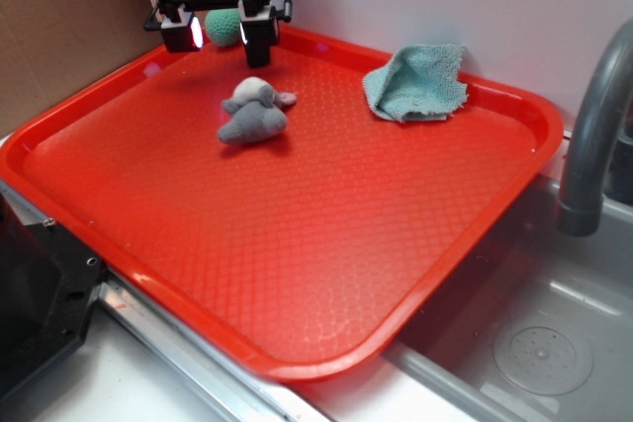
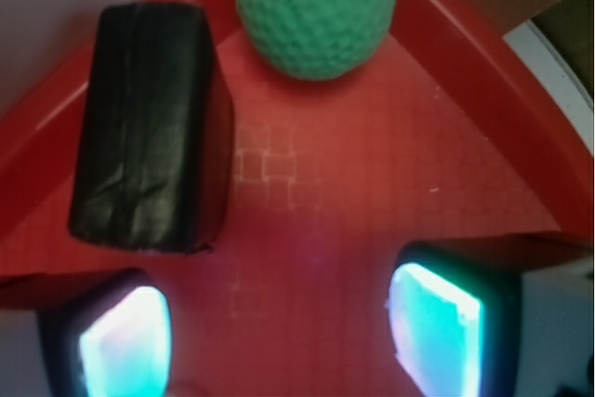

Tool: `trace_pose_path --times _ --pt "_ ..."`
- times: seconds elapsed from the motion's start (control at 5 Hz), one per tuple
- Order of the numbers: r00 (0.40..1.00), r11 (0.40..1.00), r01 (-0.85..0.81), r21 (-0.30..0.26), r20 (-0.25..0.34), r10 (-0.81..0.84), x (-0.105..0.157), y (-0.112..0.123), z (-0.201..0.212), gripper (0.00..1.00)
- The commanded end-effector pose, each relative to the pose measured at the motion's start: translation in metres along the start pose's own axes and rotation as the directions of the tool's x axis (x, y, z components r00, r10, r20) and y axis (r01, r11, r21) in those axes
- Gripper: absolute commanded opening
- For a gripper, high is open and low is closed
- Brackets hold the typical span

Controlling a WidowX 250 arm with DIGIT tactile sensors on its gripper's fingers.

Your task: Grab the black box.

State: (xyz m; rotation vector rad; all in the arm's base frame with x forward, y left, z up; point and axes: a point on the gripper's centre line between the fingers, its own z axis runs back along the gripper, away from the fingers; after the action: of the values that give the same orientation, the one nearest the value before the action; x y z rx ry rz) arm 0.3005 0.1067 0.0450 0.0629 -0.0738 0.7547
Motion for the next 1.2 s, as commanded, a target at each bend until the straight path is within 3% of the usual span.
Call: trace_pose_path --times 0.0,0.6,1.0 --pt "0.999 0.995 0.037 -0.089 0.027 -0.035 -0.006 -0.001 0.03 1.0" --pt "0.999 0.986 0.004 -0.168 0.038 0.002 0.002 -0.011 0.042 1.0" --pt "0.997 0.98 -0.067 -0.188 0.032 0.074 0.017 -0.013 0.035 1.0"
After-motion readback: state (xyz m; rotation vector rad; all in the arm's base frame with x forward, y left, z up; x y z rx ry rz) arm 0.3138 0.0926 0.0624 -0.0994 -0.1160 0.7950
